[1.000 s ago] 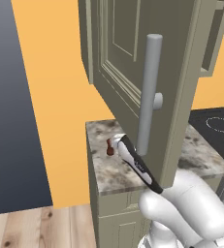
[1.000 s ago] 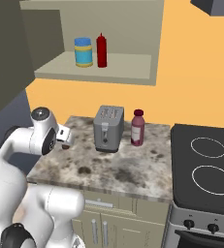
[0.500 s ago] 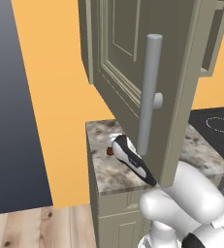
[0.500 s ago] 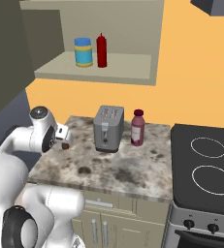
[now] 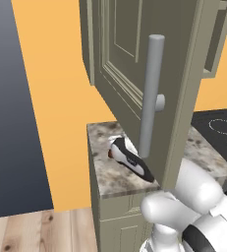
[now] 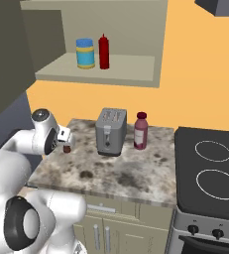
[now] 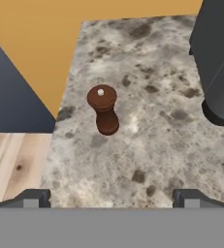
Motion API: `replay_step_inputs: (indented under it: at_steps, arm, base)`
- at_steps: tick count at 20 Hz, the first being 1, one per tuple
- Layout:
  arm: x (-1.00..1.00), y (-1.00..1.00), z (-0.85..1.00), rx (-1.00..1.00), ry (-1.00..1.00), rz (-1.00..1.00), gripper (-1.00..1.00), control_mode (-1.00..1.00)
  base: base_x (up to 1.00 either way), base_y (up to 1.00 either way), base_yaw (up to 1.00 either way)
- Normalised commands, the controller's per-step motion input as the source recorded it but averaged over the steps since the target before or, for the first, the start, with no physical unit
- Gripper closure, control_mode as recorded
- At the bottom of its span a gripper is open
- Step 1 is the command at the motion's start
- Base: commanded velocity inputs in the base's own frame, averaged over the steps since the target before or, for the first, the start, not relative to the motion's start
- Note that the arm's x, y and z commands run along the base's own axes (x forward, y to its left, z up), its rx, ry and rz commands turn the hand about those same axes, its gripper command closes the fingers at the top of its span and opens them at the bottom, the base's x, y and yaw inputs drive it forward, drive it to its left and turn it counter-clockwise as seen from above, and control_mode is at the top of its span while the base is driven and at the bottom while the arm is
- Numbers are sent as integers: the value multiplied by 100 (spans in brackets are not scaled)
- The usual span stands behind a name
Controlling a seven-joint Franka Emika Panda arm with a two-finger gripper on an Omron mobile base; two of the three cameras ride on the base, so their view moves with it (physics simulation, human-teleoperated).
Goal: There are various items on the counter. Only move the condiments/shakers into the cabinet.
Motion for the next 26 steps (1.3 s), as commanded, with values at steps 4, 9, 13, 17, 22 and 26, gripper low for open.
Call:
replay_step_inputs:
  at_steps: [4, 9, 13, 17, 22, 26]
  arm:
    - [19, 11, -16, 0, 0, 0, -100, -100]
    - [23, 10, -8, 0, 0, 0, -100, -100]
    - [25, 7, -4, 0, 0, 0, -100, -100]
    - [19, 1, -3, 0, 0, 0, -100, -100]
    - [13, 0, -2, 0, 0, 0, -100, -100]
    - [11, 0, -1, 0, 0, 0, -100, -100]
  base:
    - [0, 0, 0]
    - [0, 0, 0]
    - [0, 0, 0]
    - [0, 0, 0]
    - [0, 0, 0]
    - [0, 0, 0]
